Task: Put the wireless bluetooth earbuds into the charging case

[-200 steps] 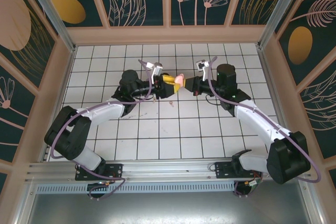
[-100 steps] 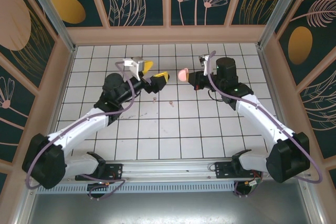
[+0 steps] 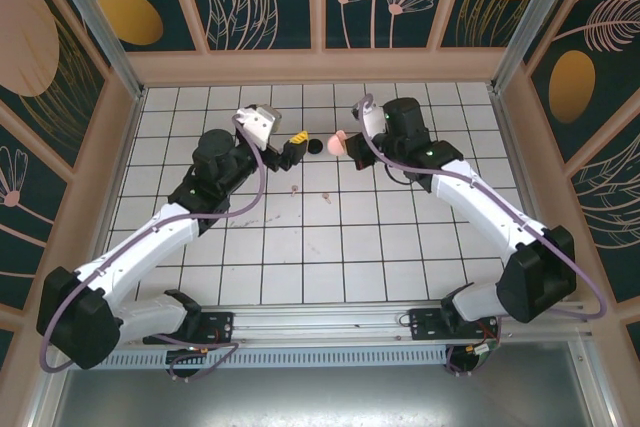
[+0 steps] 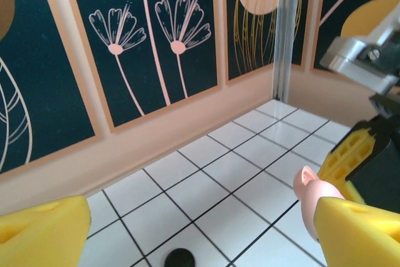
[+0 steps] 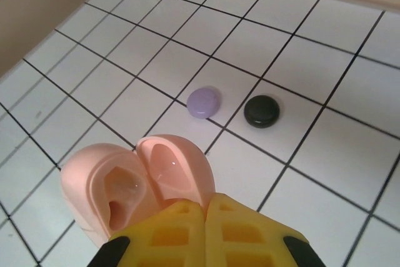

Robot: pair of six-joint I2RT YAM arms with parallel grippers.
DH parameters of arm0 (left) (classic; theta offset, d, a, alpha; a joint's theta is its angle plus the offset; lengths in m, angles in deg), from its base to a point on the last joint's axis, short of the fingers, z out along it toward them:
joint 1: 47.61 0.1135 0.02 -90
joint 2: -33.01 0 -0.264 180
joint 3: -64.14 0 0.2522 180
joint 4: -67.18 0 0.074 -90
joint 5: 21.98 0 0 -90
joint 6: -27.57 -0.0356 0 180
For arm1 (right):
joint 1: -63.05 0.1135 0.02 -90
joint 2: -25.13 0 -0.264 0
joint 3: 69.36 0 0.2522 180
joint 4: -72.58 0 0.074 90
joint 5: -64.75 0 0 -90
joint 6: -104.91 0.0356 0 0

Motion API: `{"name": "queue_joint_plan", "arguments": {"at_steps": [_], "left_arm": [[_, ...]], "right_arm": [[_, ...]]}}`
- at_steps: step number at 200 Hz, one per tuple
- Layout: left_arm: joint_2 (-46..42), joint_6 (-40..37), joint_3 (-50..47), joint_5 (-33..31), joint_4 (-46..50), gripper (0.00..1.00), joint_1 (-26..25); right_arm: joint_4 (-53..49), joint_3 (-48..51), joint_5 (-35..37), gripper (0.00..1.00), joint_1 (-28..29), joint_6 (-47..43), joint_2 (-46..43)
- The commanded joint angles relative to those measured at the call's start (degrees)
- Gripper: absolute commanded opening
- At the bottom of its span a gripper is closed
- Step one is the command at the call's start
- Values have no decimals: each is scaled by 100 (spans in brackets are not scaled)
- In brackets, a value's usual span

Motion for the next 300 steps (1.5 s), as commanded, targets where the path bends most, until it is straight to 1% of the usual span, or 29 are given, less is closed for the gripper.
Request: {"name": "queue_joint_plan", "arguments": {"at_steps": [1, 9, 17, 37, 76, 96, 121, 140, 149, 186, 219, 227, 235, 279, 300], "left_arm": [[165, -632, 347, 153, 452, 92, 17], [278, -625, 443, 229, 577, 92, 17], [415, -641, 762, 370, 833, 93, 19], [768, -930, 1223, 1105, 1465, 91, 17], [1435, -1259, 1992, 2024, 2480, 90, 25], [1832, -1431, 2471, 2517, 3213, 85, 43], [2263, -1568, 2987, 2977, 3867, 76, 63], [2528, -1688, 3322, 3178, 4300, 71, 78], [2622, -1749, 3448, 3224, 4461, 69, 91], [2815, -1890, 3759, 3512, 4820, 66, 122], [2923, -1998, 3967, 3763, 5105, 62, 122], [2923, -2016, 4000, 3804, 5152, 60, 123], [3104, -2045, 4017, 3843, 5186, 58, 130], [3125, -2080, 4032, 3986, 5214, 47, 137], [3125, -2063, 4038, 4061, 5150, 44, 140]], "right_arm": [[-232, -336, 447, 0, 28, -742, 83], [-221, -372, 494, 0, 28, -843, 84], [-198, -395, 533, 0, 28, -914, 92], [-159, -446, 560, 0, 28, -1061, 99], [-231, -444, 665, 0, 28, -1310, 40], [-296, -377, 677, 0, 35, -1347, -43], [-239, -231, 632, 0, 71, -1307, -209], [-280, -193, 692, 0, 72, -1318, -295], [-299, -184, 726, 0, 214, -1327, -323], [-349, -183, 849, 0, 400, -1322, -365], [-371, -197, 917, 0, 504, -1315, -315], [-379, -202, 935, 0, 521, -1313, -306], [-371, -197, 948, 0, 537, -1310, -302], [-345, -211, 948, 0, 570, -1296, -293], [-344, -211, 940, 0, 580, -1292, -285]]}}
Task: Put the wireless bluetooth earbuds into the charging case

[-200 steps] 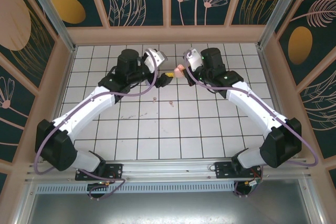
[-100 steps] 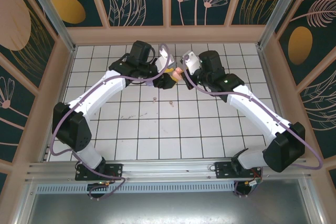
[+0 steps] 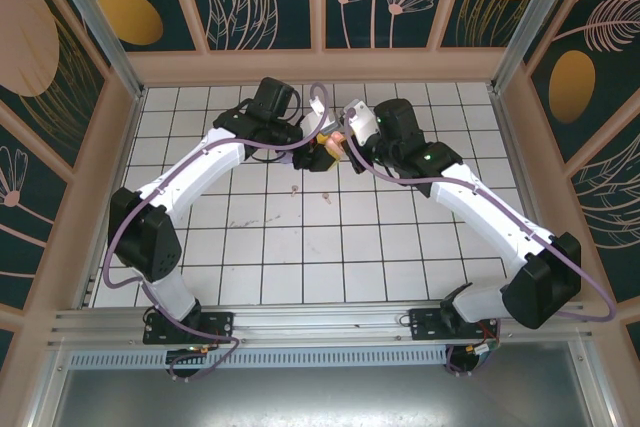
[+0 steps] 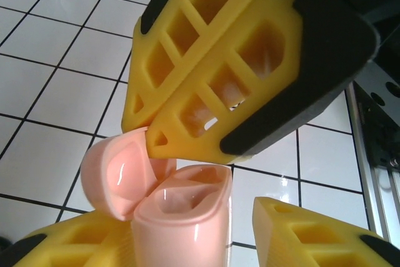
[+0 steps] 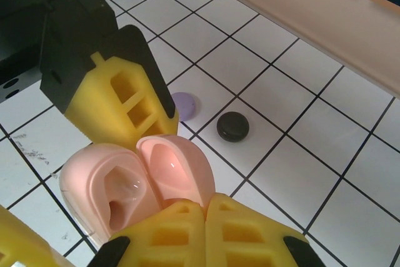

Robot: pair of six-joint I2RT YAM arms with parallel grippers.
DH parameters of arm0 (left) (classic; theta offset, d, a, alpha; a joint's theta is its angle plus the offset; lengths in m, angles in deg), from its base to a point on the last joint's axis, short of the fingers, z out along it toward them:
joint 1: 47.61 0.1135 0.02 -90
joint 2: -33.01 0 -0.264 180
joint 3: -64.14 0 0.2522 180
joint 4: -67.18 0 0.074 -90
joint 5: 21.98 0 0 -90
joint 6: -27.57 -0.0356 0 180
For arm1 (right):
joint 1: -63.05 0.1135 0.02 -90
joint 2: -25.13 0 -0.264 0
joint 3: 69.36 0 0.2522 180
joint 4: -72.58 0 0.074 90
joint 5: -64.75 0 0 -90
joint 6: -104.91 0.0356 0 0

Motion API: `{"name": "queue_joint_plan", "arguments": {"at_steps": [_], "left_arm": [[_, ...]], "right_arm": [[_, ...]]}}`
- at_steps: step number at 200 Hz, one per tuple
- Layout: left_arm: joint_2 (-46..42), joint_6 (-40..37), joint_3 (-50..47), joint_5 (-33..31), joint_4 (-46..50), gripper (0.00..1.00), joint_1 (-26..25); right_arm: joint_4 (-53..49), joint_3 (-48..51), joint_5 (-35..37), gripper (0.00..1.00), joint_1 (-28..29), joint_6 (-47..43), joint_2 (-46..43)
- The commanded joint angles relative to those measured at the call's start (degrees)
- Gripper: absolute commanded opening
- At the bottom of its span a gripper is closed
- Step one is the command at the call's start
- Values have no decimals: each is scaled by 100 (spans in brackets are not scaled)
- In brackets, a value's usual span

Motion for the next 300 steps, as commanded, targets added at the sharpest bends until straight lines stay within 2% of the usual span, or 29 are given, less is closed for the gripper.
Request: {"name": "queue_joint_plan", "arguments": {"at_steps": [1, 24, 66, 107, 166, 185, 196, 205, 242, 274, 300], "left_arm": [[51, -148, 153, 297, 76, 44, 68], [39, -100, 155, 404, -27, 41, 79], [8, -20, 149, 494, -175, 29, 111], [-27, 82, 107, 606, -341, 22, 126], [-80, 310, -86, 826, -779, 3, 129], [-369, 534, -367, 728, -1243, 0, 144], [-505, 787, -630, 655, -1694, 0, 193], [-639, 1031, -877, 642, -2123, 0, 264], [-1375, 2033, -2122, 406, -4037, 0, 617], [-2004, 2485, -2912, -195, -5000, 0, 718], [-2601, 2872, -3799, -825, -6076, 0, 727]], "right_arm": [[-23, 3, 68, 0, 63, -77, -51], [-32, -5, 81, 0, 81, -77, -24], [-23, -6, 110, 0, 90, -79, -25], [-14, -14, 112, 0, 93, -75, -23], [54, -31, 177, 0, 107, 0, -32], [78, -129, 341, 23, 103, 144, -85], [45, -207, 408, 44, 98, 265, -148], [-6, -265, 419, 52, 79, 357, -234], [-225, -183, 261, 65, 16, 834, -831], [-345, 128, 105, 65, -33, 1577, -1182], [-443, 223, 116, 65, -25, 2517, -914]]}}
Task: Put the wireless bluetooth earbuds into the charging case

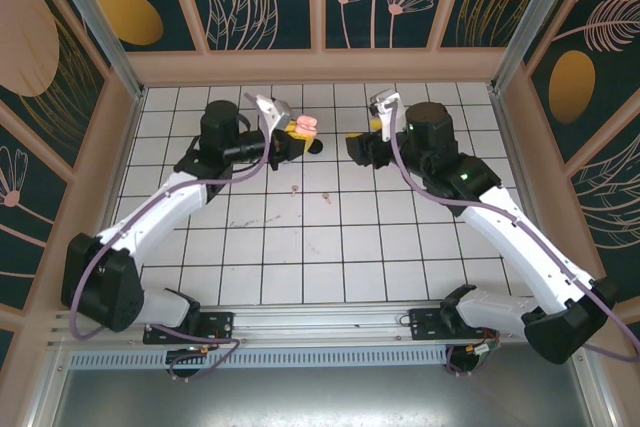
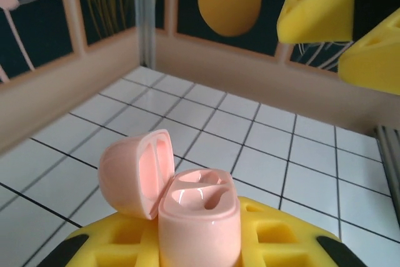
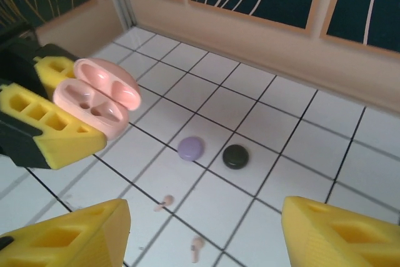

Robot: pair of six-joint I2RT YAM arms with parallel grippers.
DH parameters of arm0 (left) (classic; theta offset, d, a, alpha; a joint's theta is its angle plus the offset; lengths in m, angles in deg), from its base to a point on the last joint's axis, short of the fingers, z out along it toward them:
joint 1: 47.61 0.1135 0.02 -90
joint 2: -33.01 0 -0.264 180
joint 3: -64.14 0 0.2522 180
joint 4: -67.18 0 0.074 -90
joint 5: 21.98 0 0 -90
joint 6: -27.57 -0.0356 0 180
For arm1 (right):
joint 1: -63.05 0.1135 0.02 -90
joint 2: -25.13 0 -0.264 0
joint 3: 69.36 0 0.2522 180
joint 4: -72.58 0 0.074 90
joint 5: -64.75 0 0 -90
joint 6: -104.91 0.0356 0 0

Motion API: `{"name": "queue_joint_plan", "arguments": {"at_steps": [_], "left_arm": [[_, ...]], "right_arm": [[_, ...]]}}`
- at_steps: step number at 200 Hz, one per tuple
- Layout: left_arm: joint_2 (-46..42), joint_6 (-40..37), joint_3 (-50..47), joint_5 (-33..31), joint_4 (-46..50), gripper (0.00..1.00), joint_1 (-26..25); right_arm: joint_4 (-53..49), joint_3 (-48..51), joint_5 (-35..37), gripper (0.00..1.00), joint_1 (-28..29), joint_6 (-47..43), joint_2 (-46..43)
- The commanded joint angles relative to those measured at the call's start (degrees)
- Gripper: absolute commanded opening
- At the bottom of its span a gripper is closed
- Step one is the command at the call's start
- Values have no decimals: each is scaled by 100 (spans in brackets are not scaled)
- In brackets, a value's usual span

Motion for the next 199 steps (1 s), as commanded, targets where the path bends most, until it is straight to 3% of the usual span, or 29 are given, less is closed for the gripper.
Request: {"name": "queue_joint_plan", "arguments": {"at_steps": [1, 39, 70, 129, 199], "left_arm": [[-524, 596, -636, -660, -1530, 0, 14], [-1294, 1085, -1698, -1893, -3004, 0, 23], [-1617, 1193, -2119, -2639, -3452, 0, 44], [-1568, 1523, -2503, -3282, -4217, 0, 310], [-1471, 1903, -2766, -3285, -4758, 0, 734]], "right_arm": [[-280, 203, -109, 65, -38, 1083, 298], [-70, 313, -94, 62, -14, 2351, 1195], [9, 151, 61, 60, 71, 3381, 2119], [-723, -1327, 510, 56, 718, 4504, 4062], [-2000, -3351, 1139, 45, 1247, 5137, 5947]]}}
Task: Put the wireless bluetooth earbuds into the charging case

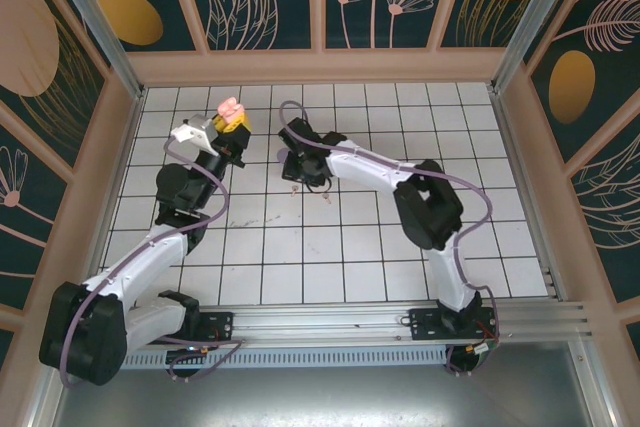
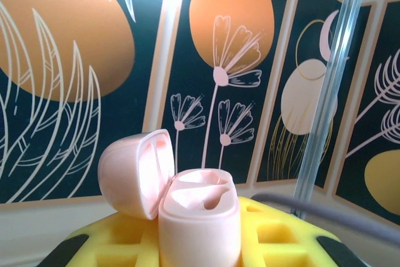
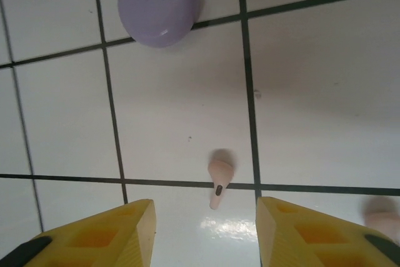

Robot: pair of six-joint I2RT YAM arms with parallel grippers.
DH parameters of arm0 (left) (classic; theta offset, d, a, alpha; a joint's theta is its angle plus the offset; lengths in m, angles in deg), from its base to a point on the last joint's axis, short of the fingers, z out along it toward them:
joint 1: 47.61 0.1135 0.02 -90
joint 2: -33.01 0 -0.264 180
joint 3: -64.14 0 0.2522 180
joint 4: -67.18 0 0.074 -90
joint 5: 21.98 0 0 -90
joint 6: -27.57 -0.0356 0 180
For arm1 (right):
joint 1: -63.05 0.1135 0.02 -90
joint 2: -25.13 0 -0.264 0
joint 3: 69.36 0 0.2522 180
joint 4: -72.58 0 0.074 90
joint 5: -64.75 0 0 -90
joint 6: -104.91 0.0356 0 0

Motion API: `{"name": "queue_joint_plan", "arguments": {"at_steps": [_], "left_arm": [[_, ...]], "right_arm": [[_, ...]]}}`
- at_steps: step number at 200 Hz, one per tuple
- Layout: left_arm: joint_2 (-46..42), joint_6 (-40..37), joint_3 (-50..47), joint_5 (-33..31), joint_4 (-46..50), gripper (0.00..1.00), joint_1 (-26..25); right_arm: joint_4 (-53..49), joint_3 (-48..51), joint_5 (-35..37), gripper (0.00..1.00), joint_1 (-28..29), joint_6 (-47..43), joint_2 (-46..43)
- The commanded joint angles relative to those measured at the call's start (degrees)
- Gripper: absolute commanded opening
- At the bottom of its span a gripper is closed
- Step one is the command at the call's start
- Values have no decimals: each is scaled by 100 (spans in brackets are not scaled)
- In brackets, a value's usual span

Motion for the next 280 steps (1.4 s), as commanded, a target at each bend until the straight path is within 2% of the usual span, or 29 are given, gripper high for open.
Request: {"name": "queue_joint_plan", "arguments": {"at_steps": [1, 118, 280], "left_arm": [[-4, 219, -102, -65, -510, 0, 114], [-101, 359, -463, -53, -918, 0, 277], [-120, 412, -569, 15, -1077, 0, 398]], "right_arm": [[-809, -532, 432, 45, 49, 386, 365], [-1751, -2083, 497, 40, 248, 652, 1594], [-1849, -2153, 457, 35, 406, 736, 1953]]}}
